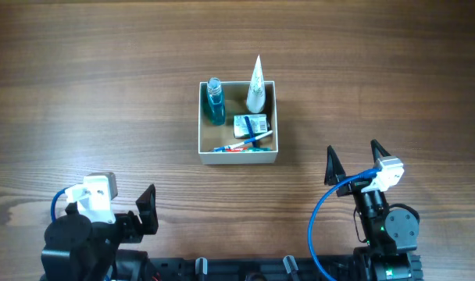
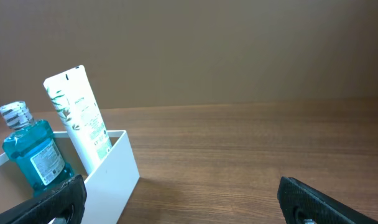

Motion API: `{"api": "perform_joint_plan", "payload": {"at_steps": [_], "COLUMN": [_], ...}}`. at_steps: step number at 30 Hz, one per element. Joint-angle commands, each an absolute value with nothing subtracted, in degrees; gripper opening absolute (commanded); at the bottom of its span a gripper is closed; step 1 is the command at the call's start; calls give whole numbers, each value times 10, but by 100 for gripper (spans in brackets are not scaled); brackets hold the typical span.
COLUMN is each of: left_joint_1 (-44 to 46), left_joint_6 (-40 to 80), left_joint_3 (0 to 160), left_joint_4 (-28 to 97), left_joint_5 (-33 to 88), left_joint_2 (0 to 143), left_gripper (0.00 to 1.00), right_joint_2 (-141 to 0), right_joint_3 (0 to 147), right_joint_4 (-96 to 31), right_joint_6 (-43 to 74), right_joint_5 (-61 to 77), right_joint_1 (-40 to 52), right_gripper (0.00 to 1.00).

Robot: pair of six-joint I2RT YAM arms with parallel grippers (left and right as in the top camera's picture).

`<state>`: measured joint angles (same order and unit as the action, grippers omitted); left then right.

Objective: Pack container

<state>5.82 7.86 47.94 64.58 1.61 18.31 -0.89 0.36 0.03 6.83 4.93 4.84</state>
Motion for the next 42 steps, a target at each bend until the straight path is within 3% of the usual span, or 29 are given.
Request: {"api": "perform_joint_plan", "payload": {"at_steps": [1,23,31,39,42], "left_joint_1": [54,48,27,27,28], "left_joint_6": [84,80,80,47,52], "left_joint_3": [477,456,227,40,3], "left_joint_4": [646,646,409,52,44], "left_joint_5": [25,30,36,27,27], "left_joint_2": [180,171,63,2,2], "left_gripper": [100,100,100,100,100], "right_joint_2": [-4,-4,-4,-4,-4], "right_joint_3": [3,3,3,3,3], "right_joint_4": [3,3,3,3,3], "right_joint_6": [77,76,77,77,76], "right_joint_5": [50,50,50,50,50], "right_joint_1": [49,49,49,49,49], "right_gripper": [100,100,100,100,100]}}
